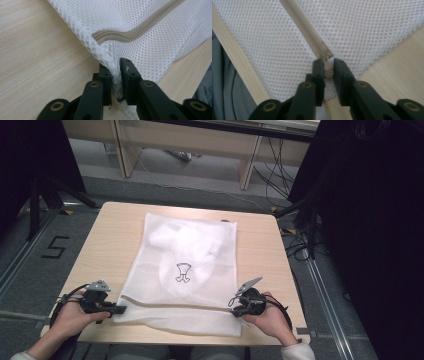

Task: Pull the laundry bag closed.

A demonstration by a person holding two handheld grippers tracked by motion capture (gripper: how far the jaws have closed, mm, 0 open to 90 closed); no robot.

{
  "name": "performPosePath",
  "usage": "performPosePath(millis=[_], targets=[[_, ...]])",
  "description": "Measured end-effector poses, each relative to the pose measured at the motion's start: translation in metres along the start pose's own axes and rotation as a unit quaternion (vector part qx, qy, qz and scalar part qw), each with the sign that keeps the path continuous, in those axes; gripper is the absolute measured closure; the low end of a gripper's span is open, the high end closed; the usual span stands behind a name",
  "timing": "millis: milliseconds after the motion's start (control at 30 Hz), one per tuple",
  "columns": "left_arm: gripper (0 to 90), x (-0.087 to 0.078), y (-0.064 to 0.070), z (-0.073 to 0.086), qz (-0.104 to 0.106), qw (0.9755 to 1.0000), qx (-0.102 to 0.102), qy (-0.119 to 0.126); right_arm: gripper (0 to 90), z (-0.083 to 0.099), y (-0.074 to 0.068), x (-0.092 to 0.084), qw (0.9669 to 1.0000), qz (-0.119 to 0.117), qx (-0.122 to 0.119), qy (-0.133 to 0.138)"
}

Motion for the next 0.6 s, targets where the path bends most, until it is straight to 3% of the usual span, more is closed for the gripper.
performPosePath(millis=[33, 133, 167, 200, 267, 333, 367, 400, 467, 500, 533, 600], targets=[[74.5, 0.002, 0.003, 0.0, -0.008, 0.9998, -0.011, 0.017, 72.8, 0.001, 0.0, 0.0, 1.0, 0.005, 0.001, 0.002], [59.7, -0.002, 0.005, -0.001, -0.029, 0.999, 0.011, 0.034, 64.9, 0.002, 0.0, 0.0, 0.9998, 0.0, 0.015, 0.016], [55.0, -0.004, 0.004, -0.002, -0.033, 0.9984, 0.023, 0.04, 62.5, 0.002, 0.0, -0.001, 0.9997, 0.003, 0.006, 0.024], [50.3, -0.006, 0.003, -0.002, -0.047, 0.9969, 0.041, 0.048, 60.6, 0.002, -0.001, -0.002, 0.9993, 0.008, 0.017, 0.031], [43.5, -0.007, 0.001, -0.001, -0.056, 0.9957, 0.042, 0.061, 57.3, 0.002, -0.001, -0.005, 0.9985, 0.01, 0.02, 0.05], [39.2, -0.008, 0.0, -0.002, -0.059, 0.9952, 0.031, 0.071, 56.6, 0.001, 0.0, -0.006, 0.9975, 0.016, 0.024, 0.064], [37.1, -0.008, 0.001, -0.003, -0.065, 0.9941, 0.025, 0.083, 56.4, 0.002, 0.0, -0.008, 0.9969, 0.015, 0.038, 0.068], [35.1, -0.009, -0.001, -0.003, -0.069, 0.9927, 0.039, 0.091, 56.0, 0.002, 0.001, -0.007, 0.9953, 0.017, 0.033, 0.09], [32.3, -0.009, 0.0, -0.004, -0.07, 0.9925, 0.026, 0.097, 55.6, 0.001, 0.001, -0.01, 0.993, 0.026, 0.054, 0.102], [31.2, -0.01, -0.001, -0.004, -0.074, 0.9925, 0.024, 0.095, 55.2, 0.001, 0.001, -0.013, 0.9936, 0.019, 0.051, 0.099], [30.5, -0.01, -0.001, -0.005, -0.075, 0.9923, 0.023, 0.095, 55.0, 0.002, 0.004, -0.011, 0.9918, 0.025, 0.045, 0.117], [30.4, -0.011, -0.003, -0.005, -0.076, 0.9918, 0.033, 0.097, 54.9, 0.003, 0.003, -0.013, 0.9924, 0.025, 0.058, 0.106]])
Point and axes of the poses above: each handheld gripper's, and its own axes: x roughly forward along the jaws, z roughly out of its underside, y roughly to its right, the point moved 1 cm from there along x, roughly forward along the jaws, and after that the axes turned 8 degrees about -z, right-handed, at the moved point
